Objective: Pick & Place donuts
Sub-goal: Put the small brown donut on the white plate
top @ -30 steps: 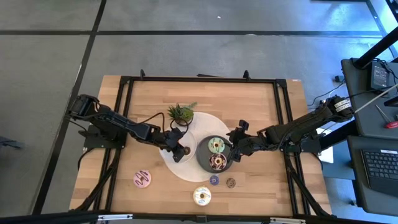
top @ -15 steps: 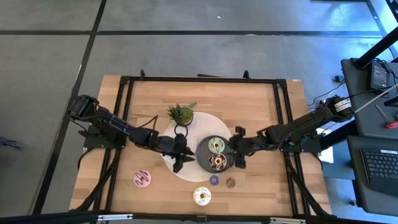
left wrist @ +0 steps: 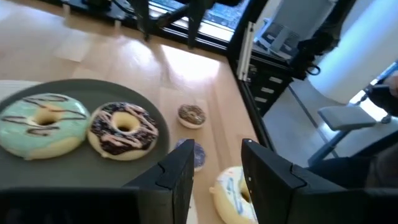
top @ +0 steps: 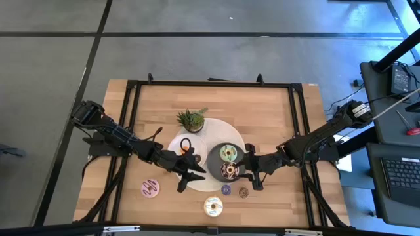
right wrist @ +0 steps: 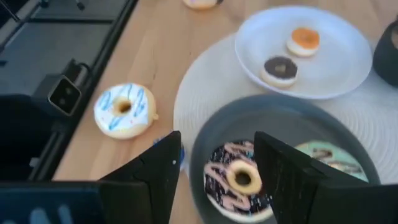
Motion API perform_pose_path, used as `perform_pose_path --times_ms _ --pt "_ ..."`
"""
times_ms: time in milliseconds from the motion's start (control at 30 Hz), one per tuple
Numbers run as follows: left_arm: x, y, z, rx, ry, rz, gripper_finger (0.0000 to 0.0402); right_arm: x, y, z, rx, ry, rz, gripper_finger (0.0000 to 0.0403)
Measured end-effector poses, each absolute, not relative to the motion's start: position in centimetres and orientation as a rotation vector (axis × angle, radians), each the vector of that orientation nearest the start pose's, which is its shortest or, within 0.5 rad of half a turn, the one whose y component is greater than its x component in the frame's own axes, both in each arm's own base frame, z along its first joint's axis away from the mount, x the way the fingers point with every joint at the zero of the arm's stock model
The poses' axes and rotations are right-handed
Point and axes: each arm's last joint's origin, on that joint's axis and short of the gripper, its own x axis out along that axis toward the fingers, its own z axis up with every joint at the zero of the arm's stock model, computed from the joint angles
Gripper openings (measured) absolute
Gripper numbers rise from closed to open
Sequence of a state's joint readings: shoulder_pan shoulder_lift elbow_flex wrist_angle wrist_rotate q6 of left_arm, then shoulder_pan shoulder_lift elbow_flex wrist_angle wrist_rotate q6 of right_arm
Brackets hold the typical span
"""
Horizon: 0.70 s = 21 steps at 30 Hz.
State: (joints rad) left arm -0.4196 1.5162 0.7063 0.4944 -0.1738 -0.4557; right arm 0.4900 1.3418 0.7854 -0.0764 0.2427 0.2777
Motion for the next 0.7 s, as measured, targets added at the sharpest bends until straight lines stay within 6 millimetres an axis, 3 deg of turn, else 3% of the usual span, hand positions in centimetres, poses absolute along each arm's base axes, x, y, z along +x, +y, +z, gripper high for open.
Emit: perform_pose_path --times_ms 333,567,700 --pt "27.8 -13.6 20.1 -0.351 0.361 -0.219 0.0128 25.6 12.6 22.3 -0.046 0.556 0.09 0.0204" --pt "27.9 -13.5 20.2 -0.345 0.356 -0.219 0.0129 26.9 13.4 20.1 -0.1 0.593 0.147 0.0204" --pt "27.8 -13.6 20.2 -0.345 0.356 -0.22 0.0126 26.9 13.6 19.8 -0.029 0.639 0.19 0.0204"
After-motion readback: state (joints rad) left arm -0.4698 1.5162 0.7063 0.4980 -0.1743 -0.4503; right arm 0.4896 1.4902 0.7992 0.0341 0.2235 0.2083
